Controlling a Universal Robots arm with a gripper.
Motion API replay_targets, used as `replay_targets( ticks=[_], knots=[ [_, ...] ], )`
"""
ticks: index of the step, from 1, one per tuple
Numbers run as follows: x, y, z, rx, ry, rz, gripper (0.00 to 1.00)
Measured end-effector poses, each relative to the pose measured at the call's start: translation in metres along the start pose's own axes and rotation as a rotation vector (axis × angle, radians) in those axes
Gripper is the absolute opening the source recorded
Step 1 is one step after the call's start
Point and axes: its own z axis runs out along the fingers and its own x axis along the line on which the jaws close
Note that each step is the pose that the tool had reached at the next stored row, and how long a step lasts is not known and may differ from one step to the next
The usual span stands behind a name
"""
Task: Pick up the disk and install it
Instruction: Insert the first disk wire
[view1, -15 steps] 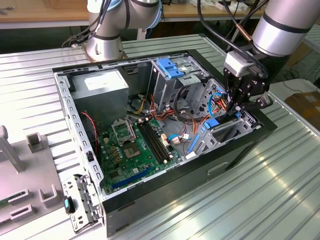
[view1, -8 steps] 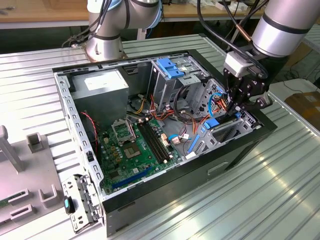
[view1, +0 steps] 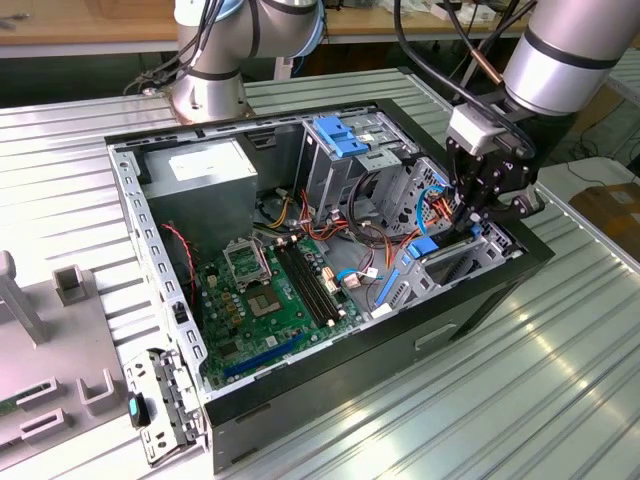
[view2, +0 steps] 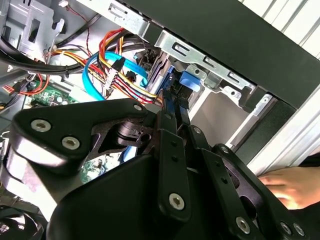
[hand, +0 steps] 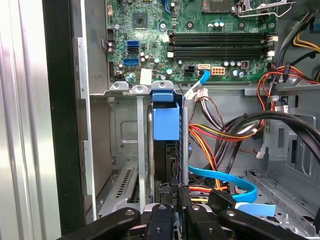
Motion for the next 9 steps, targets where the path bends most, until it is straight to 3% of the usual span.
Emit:
replay_targets(
  ticks=[9],
  knots=[
    [-0.0004, -0.0006, 0.0013, 0.0, 0.0, 0.001, 0.16]
  ],
)
